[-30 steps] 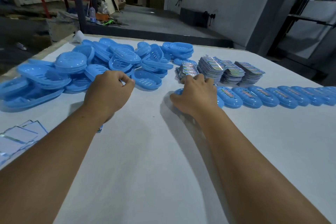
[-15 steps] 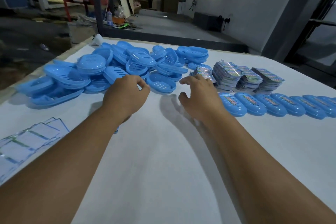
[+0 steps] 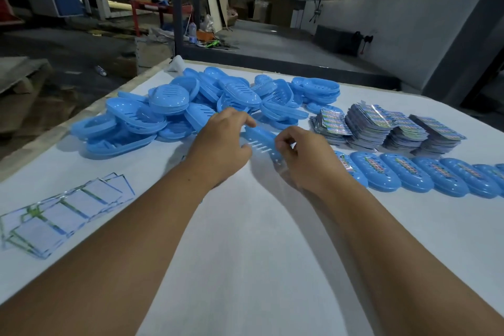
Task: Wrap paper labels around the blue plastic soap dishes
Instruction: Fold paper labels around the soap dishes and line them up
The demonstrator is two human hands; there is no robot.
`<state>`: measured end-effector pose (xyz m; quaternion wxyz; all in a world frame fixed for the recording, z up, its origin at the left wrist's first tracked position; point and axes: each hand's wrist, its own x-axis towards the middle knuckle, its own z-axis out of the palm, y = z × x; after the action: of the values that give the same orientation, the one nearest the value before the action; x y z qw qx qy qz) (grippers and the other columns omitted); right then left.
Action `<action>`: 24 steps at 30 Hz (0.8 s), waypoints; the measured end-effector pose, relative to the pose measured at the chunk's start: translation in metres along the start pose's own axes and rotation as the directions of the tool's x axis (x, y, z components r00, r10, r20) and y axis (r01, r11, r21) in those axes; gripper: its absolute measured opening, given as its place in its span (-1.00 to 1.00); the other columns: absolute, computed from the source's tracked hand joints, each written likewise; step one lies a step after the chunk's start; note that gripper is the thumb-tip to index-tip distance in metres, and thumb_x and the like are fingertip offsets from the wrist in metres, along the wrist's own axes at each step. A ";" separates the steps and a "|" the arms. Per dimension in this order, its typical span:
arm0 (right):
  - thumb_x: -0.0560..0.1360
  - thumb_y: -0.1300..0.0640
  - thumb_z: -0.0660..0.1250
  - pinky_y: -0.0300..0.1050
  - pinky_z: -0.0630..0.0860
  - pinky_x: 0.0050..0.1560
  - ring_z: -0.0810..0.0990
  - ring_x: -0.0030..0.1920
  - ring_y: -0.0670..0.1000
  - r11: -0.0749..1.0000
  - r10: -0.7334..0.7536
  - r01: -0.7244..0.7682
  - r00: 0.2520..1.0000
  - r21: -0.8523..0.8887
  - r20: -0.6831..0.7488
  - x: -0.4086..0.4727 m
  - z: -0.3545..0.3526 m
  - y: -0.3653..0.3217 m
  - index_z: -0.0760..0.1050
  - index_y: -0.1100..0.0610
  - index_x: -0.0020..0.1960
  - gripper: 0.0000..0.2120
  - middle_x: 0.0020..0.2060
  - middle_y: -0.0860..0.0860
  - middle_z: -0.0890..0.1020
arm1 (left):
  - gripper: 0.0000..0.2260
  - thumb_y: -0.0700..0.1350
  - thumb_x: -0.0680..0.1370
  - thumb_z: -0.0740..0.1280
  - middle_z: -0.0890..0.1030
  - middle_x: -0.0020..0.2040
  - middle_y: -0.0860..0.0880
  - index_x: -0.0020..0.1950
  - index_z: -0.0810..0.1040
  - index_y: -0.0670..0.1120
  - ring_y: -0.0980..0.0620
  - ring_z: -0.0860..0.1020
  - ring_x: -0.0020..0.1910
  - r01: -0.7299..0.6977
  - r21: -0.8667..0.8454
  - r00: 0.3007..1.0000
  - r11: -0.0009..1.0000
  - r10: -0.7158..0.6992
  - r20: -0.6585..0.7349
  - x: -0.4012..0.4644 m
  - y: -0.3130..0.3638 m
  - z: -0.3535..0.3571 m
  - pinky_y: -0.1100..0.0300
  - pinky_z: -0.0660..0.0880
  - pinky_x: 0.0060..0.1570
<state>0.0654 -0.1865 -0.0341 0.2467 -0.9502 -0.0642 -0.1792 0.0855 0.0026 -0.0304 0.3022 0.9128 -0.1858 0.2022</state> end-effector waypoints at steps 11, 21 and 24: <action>0.70 0.16 0.14 -0.42 0.39 -0.22 0.52 -0.17 -0.22 0.887 0.174 -0.124 0.982 0.445 -0.072 0.000 -0.010 0.003 0.56 0.05 0.09 -0.79 -0.11 -0.15 0.58 | -0.30 0.07 0.30 0.60 0.40 0.20 0.22 0.39 0.42 0.13 0.16 0.37 0.22 -0.174 -0.097 0.972 0.980 0.187 0.144 -0.003 0.004 0.001 0.28 0.29 0.09; 0.60 0.07 0.27 -0.26 0.36 -0.26 0.55 -0.20 -0.06 0.964 0.212 -0.177 0.961 0.197 -0.176 -0.004 -0.015 0.004 0.62 0.07 -0.15 -0.78 -0.27 -0.11 0.63 | -0.44 0.26 0.37 0.49 0.47 0.13 0.21 0.34 0.47 0.21 0.20 0.41 0.08 -0.100 -0.023 0.954 0.995 0.103 0.282 -0.005 0.000 0.000 0.34 0.31 -0.06; 0.60 0.07 0.28 -0.18 0.44 -0.16 0.60 -0.16 -0.04 0.960 0.203 -0.151 0.954 0.234 -0.220 -0.005 -0.019 0.001 0.66 0.08 -0.09 -0.79 -0.22 -0.10 0.67 | -0.47 0.27 0.38 0.46 0.47 0.13 0.17 0.32 0.46 0.27 0.20 0.43 0.05 -0.073 -0.033 0.939 0.997 0.080 0.333 -0.006 0.001 0.000 0.39 0.31 -0.10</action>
<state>0.0556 -0.1967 -0.0212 0.3690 -0.8908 0.0334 -0.2629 0.0801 0.0035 -0.0325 0.2675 0.9229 -0.2716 0.0541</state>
